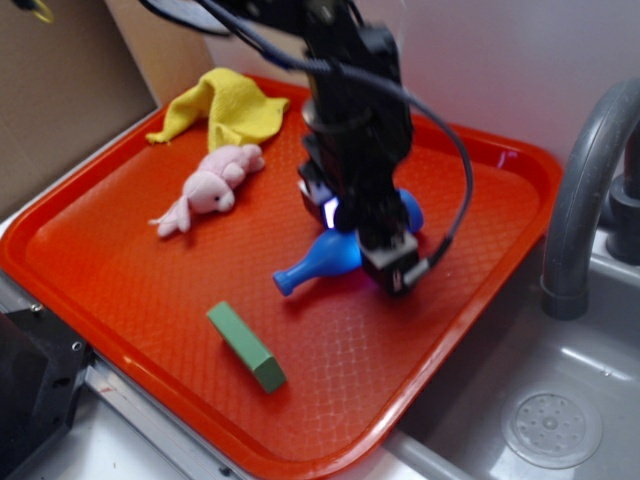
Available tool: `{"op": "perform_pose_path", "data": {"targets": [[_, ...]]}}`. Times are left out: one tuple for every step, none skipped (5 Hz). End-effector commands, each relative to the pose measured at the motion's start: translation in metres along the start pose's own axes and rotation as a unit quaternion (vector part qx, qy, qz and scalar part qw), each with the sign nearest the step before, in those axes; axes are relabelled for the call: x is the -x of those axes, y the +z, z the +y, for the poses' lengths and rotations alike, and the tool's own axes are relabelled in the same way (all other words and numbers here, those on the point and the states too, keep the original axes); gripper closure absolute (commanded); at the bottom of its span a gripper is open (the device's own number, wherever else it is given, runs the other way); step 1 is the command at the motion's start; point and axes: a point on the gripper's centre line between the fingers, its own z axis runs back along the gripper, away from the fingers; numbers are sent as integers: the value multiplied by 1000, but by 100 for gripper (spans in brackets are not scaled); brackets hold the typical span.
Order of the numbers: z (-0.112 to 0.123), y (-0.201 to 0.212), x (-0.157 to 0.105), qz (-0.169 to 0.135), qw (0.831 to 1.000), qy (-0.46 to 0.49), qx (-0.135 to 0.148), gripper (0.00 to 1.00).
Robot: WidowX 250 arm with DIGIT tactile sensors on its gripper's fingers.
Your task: Grab the blue bottle.
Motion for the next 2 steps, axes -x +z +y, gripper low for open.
{"op": "perform_pose_path", "data": {"targets": [[-16,-2,1,-6,1000,-30,-4,100],[-8,20,3,-12,1000,-22,-19,100]]}}
